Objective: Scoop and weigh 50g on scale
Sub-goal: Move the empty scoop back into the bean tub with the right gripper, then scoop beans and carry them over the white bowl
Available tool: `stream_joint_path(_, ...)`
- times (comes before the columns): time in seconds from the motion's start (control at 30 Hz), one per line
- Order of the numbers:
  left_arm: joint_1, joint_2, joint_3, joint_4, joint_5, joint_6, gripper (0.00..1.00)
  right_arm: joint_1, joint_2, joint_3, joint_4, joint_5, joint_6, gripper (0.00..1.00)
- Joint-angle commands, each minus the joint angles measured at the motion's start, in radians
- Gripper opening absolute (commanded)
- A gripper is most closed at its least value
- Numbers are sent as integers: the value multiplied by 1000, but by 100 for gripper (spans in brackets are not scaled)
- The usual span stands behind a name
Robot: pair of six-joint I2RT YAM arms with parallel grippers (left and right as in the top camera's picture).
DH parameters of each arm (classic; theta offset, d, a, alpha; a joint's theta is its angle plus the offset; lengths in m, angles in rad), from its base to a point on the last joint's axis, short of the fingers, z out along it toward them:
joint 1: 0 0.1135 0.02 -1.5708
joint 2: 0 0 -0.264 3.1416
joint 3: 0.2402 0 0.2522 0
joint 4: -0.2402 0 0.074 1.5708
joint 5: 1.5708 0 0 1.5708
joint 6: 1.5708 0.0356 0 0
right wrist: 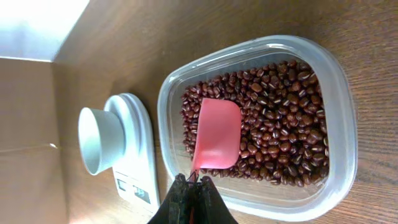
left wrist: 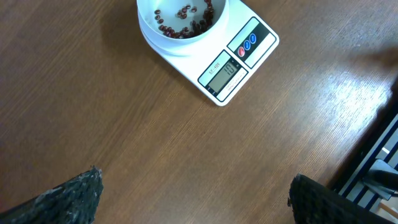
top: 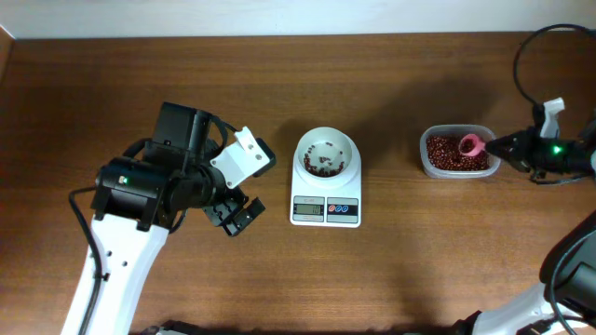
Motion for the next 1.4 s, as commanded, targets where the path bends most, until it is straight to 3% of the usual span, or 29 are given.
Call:
stream_joint_path(0.0, 5, 3, 13, 2, 15, 20, 99, -8, 7, -5, -6, -95, -3, 4)
stream_joint_path(0.43, 5, 3, 13, 2, 15, 20, 99, 42, 7, -5, -36, -210, -3, 4)
stream_joint_path(1.0, 5, 3, 13, 2, 15, 20, 99, 481, 7, -5, -3, -273, 3, 4)
stream_joint_path(1.37, 5, 3, 13, 2, 15, 20, 99, 650, 7, -5, 178, -245, 11, 4)
